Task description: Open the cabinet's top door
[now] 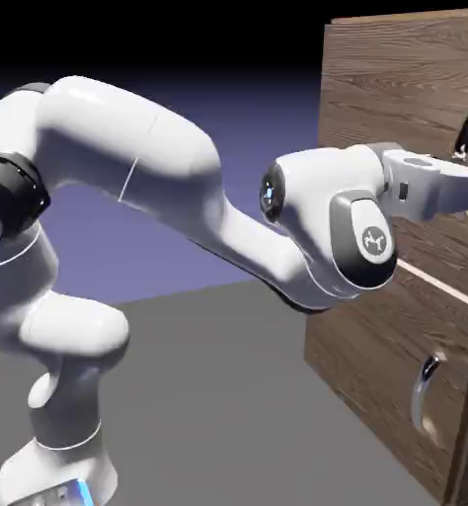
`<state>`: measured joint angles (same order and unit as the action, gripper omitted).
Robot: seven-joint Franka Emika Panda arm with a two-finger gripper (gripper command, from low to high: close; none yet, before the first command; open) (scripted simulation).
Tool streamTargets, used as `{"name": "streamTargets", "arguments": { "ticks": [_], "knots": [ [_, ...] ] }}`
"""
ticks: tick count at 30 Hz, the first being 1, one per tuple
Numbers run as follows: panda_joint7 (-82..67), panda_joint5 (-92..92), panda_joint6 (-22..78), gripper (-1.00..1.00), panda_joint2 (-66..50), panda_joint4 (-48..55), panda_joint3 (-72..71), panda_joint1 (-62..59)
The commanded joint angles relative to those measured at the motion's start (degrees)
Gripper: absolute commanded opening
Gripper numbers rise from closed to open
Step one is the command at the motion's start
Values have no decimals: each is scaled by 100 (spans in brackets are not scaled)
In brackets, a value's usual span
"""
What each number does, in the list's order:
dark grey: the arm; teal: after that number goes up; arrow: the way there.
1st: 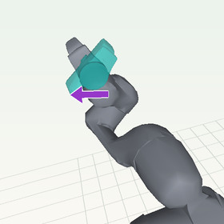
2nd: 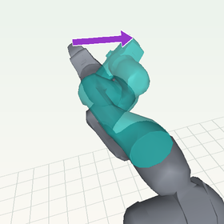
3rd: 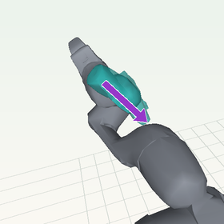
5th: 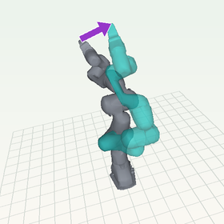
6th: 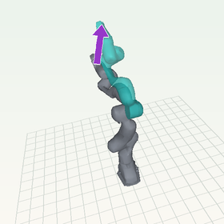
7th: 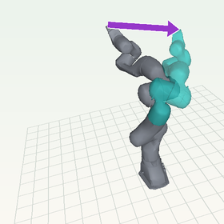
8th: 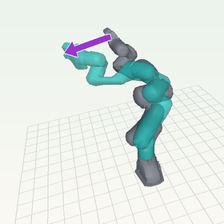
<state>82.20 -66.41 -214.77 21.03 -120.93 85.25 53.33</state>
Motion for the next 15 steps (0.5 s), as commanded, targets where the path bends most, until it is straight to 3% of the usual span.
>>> {"name": "streamTargets", "arguments": {
  "ticks": [1, 15],
  "knots": [
    [0, 0, 0, -100, 0, 0, 0, 0],
    [-1006, 1289, 36, -100, 57, -1228, -2512, -2699]
  ]
}}
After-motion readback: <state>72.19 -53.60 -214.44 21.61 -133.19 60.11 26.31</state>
